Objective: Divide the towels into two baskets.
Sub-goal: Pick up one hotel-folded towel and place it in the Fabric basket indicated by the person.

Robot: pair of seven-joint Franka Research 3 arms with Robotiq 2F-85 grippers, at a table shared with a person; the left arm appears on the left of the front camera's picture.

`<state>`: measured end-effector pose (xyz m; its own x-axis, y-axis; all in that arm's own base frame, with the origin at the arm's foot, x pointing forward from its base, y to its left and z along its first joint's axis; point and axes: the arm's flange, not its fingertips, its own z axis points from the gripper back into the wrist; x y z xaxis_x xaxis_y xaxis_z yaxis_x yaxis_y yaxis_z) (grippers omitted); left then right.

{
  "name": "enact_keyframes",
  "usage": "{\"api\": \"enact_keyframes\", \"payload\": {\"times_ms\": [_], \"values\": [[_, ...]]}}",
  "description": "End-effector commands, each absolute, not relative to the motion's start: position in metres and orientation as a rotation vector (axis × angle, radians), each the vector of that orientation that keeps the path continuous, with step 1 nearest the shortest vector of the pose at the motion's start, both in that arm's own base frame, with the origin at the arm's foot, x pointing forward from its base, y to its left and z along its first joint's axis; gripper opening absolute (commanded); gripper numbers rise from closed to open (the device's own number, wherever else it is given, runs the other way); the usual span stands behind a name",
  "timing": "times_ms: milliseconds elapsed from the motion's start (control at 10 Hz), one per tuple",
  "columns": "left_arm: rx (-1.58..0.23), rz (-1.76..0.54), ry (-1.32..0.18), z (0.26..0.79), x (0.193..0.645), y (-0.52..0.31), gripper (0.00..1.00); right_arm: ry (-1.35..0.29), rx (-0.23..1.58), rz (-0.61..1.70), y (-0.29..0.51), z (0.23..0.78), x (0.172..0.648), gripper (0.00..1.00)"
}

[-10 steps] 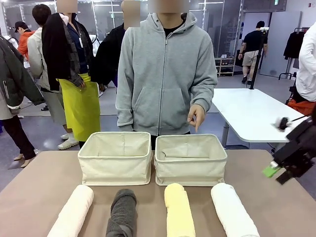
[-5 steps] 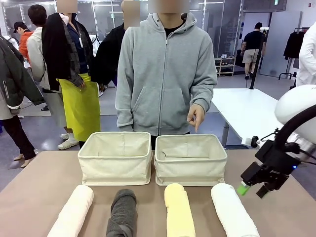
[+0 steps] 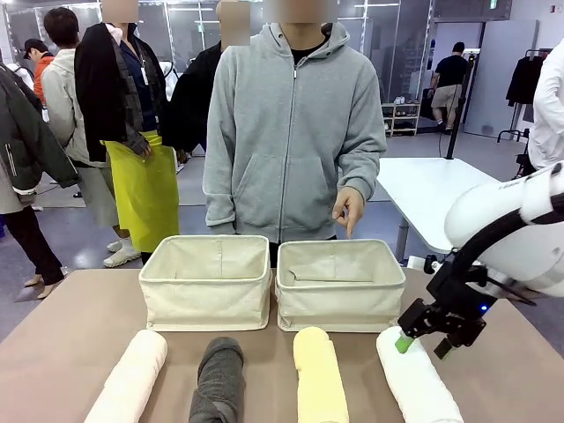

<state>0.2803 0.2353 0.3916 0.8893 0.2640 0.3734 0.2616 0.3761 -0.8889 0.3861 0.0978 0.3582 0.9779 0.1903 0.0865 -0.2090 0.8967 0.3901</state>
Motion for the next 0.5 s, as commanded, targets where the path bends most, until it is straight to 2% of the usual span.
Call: {"api": "enact_keyframes", "payload": {"times_ms": [0,400], "values": [[-1.207,0.003,-0.515,0.394,0.278,0.236,1.00,-0.071,0.399,0.156,0.112,0.338,0.362,1.00],[-1.207,0.003,-0.515,0.394,0.278,0.236,1.00,-0.088,0.288,0.205,0.124,0.316,0.353,1.00]]}}
